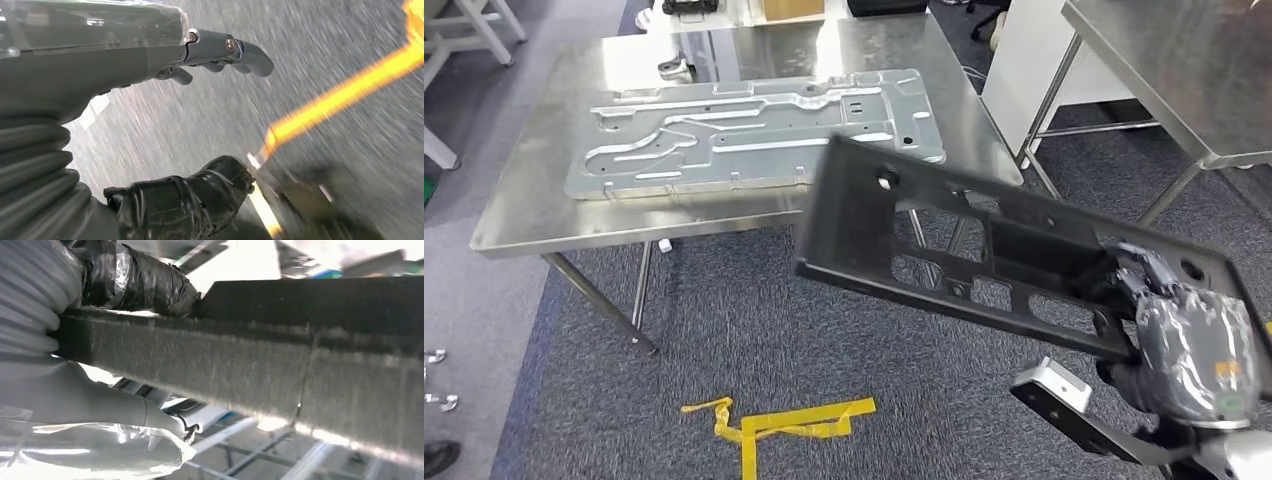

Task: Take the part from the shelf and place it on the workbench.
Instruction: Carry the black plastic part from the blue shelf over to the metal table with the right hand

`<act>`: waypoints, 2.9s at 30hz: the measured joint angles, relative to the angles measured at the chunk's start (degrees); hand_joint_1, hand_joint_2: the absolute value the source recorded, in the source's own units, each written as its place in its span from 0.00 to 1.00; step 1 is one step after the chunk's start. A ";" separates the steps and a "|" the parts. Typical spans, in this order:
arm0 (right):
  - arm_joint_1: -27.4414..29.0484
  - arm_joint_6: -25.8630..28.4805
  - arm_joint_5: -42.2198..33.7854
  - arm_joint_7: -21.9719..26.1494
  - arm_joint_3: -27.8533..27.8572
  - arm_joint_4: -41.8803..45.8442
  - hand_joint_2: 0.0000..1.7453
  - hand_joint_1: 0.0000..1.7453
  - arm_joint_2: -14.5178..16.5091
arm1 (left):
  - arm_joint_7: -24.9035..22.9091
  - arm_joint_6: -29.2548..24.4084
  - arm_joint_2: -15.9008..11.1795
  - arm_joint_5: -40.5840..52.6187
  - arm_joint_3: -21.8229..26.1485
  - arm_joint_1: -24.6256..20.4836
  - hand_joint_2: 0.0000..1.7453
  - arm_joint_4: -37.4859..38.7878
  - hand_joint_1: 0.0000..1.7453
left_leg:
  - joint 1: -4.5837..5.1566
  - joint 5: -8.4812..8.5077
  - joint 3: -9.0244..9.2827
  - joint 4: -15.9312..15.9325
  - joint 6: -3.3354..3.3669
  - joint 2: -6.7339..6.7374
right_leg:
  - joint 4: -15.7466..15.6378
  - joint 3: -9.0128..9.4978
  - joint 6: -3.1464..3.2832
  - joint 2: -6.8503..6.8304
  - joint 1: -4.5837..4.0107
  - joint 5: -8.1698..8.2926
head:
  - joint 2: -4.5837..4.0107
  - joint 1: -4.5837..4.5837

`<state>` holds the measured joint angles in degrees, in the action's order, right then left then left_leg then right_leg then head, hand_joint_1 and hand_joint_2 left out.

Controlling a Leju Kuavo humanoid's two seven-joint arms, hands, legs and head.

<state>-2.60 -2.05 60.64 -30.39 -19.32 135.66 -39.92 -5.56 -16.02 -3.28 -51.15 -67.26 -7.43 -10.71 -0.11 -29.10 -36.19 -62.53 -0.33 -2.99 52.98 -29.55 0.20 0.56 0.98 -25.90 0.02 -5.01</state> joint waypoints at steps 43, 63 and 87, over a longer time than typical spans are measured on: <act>-43.99 -11.26 -9.27 -0.10 -26.19 -23.09 1.00 1.00 10.96 | 0.94 4.03 -3.52 -4.21 6.00 0.81 1.00 0.65 0.00 | 0.01 4.45 2.53 6.85 1.03 4.71 | 2.22 -1.25 -1.91 -7.71 -0.40 -1.27 | 0.00 0.39; -41.57 -11.37 -29.22 -9.80 -21.60 -39.95 1.00 1.00 -0.52 | -1.83 4.60 -2.89 -4.26 6.00 1.40 1.00 0.71 0.00 | 0.13 5.43 2.04 7.24 1.85 -2.44 | 1.63 -2.43 -0.79 0.79 -0.67 0.47 | 0.00 0.50; -30.42 -10.98 -31.16 -9.70 -6.28 -41.04 1.00 1.00 -2.29 | -1.53 3.98 -1.85 -2.99 5.09 0.79 1.00 0.85 0.00 | -1.25 3.87 4.11 7.58 -0.95 1.73 | 2.50 -3.05 -2.30 -0.48 1.58 0.63 | 0.00 0.55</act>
<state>-33.01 -13.04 29.48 -40.09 -25.59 94.62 -42.22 -7.09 -12.04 -5.13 -54.14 -62.17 -6.63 -9.86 -1.36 -25.23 -32.09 -54.95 -1.28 -1.26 55.48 -32.60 -2.11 0.08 2.56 -25.27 0.02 -4.46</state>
